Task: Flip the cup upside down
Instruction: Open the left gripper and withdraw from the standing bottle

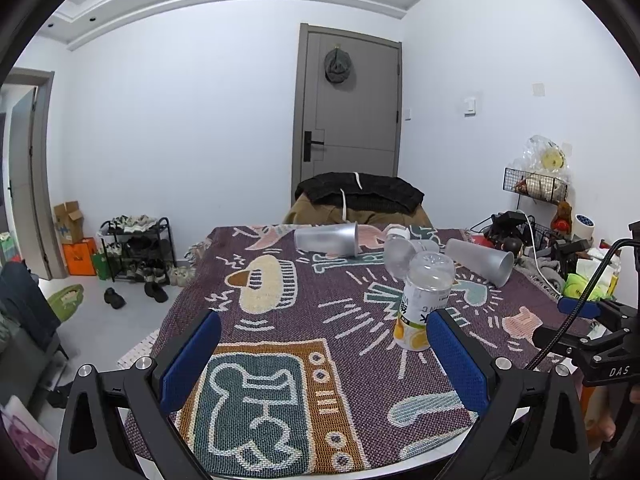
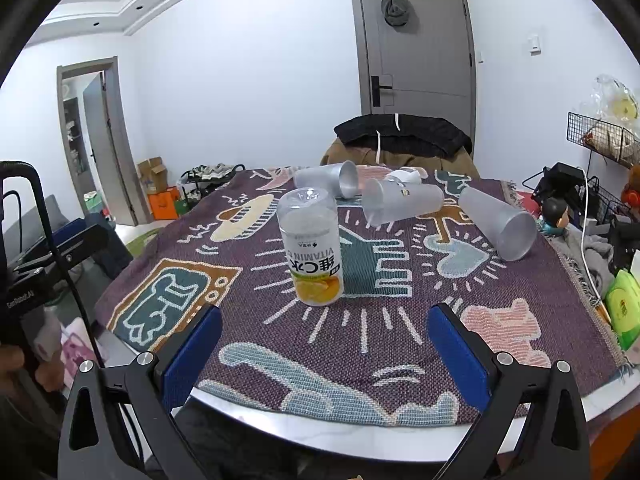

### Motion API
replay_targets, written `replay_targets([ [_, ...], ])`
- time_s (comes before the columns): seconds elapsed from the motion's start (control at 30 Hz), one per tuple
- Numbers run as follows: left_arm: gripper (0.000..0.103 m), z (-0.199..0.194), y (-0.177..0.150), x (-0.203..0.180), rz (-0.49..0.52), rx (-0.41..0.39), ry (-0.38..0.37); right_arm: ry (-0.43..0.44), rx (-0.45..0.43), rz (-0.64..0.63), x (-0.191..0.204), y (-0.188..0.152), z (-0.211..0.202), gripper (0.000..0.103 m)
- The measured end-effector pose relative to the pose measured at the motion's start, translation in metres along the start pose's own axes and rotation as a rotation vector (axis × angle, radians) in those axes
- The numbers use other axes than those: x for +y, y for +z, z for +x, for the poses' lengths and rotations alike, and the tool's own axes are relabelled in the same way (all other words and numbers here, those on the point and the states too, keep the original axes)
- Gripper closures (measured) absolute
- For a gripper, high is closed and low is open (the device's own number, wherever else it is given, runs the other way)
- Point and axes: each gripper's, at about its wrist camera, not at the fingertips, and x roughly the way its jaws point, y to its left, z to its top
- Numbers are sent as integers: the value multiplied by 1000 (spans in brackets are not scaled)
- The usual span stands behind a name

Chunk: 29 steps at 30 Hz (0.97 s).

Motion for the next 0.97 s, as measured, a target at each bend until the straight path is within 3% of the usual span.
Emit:
replay_targets([
  [0.97,0,-1,-2,-7,29,-8,3,-7,16,-2,-2,-5,5,0],
])
